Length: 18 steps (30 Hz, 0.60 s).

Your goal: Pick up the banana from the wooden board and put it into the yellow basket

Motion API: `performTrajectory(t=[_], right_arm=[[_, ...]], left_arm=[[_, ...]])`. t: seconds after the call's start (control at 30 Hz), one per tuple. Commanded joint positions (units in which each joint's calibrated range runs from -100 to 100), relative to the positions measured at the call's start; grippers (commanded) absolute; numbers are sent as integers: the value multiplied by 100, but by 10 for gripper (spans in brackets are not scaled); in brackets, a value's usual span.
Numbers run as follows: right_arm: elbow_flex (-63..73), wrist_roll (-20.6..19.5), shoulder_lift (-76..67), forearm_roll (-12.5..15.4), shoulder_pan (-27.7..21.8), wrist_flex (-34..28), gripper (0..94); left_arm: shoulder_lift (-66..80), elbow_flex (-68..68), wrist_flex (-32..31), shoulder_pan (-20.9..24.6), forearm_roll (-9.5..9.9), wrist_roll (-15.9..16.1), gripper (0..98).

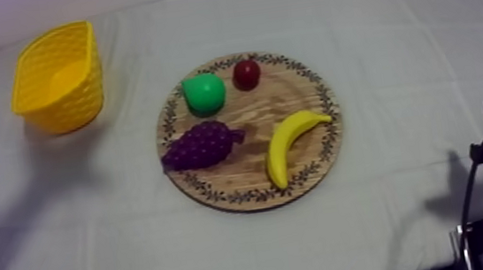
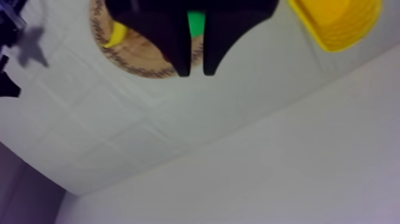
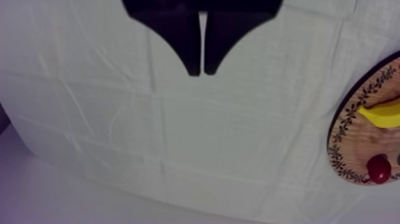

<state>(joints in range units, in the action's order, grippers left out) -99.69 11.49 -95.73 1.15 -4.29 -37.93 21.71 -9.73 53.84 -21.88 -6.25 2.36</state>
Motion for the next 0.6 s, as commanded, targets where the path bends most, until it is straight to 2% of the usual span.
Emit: performTrajectory(t=[0.0, 0.1, 0.3, 0.57], right_arm=[[3, 0, -2, -1, 0, 2, 3], [3, 0, -2, -1, 0, 2, 3], [3, -3, -2, -1, 0, 2, 3], [3, -4, -2, -1, 0, 2, 3]], left_arm=[[-375, 88, 10, -210, -42, -69, 76], [-680, 16, 16, -377, -145, -121, 71], [-1174, -403, 19, -518, -469, -170, 66], [-1628, -757, 106, -751, -577, -460, 76]])
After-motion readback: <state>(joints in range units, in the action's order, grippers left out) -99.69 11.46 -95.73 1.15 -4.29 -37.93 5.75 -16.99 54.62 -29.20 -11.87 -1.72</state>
